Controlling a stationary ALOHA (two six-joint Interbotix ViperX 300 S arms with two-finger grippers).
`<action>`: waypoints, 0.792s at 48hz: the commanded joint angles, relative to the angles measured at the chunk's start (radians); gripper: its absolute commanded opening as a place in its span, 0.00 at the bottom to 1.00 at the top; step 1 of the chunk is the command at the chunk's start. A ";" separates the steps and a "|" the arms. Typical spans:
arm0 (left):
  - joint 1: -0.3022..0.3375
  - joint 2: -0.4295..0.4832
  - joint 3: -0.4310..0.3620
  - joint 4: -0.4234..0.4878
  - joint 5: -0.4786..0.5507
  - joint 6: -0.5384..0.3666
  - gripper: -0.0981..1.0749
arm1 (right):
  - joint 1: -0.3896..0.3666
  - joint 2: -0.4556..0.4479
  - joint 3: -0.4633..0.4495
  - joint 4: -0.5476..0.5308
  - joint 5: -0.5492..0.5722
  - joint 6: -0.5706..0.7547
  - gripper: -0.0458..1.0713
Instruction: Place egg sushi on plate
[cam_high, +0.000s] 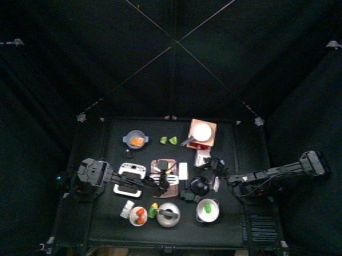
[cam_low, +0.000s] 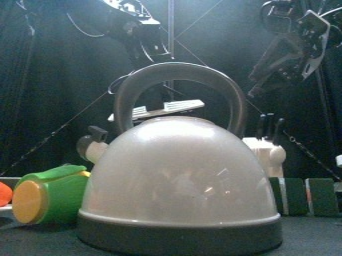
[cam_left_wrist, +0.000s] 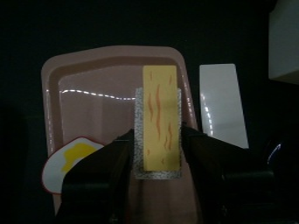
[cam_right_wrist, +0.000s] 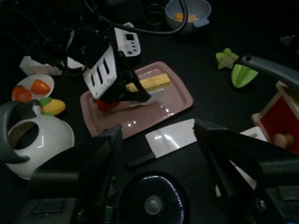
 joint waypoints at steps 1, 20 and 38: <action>-0.009 -0.008 -0.011 0.012 0.002 -0.026 0.58 | 0.003 -0.005 -0.009 -0.006 -0.002 -0.002 0.90; -0.011 0.020 -0.015 0.009 -0.009 -0.104 0.69 | 0.003 -0.005 -0.009 -0.009 -0.003 -0.002 0.90; -0.011 0.018 -0.012 0.017 -0.021 -0.117 0.82 | 0.003 -0.005 -0.014 -0.009 -0.003 -0.002 0.90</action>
